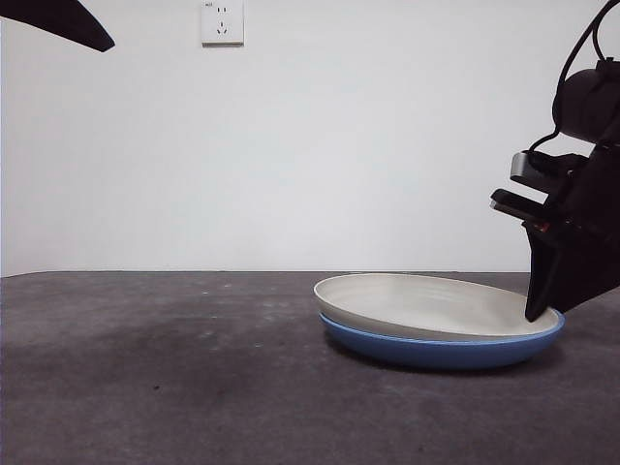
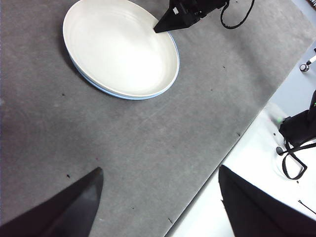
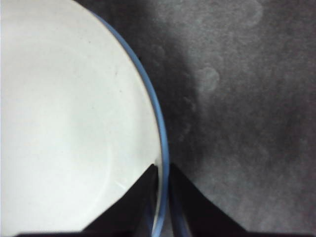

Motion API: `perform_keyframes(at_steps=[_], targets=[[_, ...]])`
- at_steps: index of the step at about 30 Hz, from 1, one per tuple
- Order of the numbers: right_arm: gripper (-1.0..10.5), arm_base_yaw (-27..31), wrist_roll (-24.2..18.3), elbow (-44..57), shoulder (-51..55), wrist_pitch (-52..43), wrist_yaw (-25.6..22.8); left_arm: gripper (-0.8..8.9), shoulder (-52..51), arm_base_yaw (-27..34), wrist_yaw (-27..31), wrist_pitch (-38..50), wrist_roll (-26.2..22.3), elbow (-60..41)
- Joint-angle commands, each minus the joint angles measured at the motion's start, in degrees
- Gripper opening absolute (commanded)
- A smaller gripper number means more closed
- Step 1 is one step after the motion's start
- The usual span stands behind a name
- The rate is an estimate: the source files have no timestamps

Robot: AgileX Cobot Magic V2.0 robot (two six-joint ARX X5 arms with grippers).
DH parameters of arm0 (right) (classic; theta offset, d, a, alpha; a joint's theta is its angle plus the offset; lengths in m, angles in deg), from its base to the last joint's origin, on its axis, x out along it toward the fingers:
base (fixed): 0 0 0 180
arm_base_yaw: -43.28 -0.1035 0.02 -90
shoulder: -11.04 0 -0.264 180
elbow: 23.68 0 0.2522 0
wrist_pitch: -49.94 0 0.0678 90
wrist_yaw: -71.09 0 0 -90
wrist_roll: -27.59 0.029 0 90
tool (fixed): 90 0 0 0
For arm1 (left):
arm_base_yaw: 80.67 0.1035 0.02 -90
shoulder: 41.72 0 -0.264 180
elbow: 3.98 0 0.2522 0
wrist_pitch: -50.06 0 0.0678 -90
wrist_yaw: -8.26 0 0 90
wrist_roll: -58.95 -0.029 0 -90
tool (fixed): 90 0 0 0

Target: Pick up the white plate, put it on the blue plate, put it on desk

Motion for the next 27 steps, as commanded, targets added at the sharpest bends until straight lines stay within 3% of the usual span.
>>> perform_keyframes(at_steps=[1,13,27], targets=[[0.1,0.0,0.4,-0.4,1.6,-0.1,-0.4,3.72,0.3,-0.4,-0.2,0.6,0.2,0.5],[0.1,-1.7,5.4,-0.5,11.8,-2.2,3.2,3.72,0.3,-0.4,-0.2,0.7,0.2,0.5],[0.1,-13.4,14.2,-1.2,8.4,-10.6,-0.2,3.72,0.3,-0.4,-0.2,0.7,0.2,0.5]])
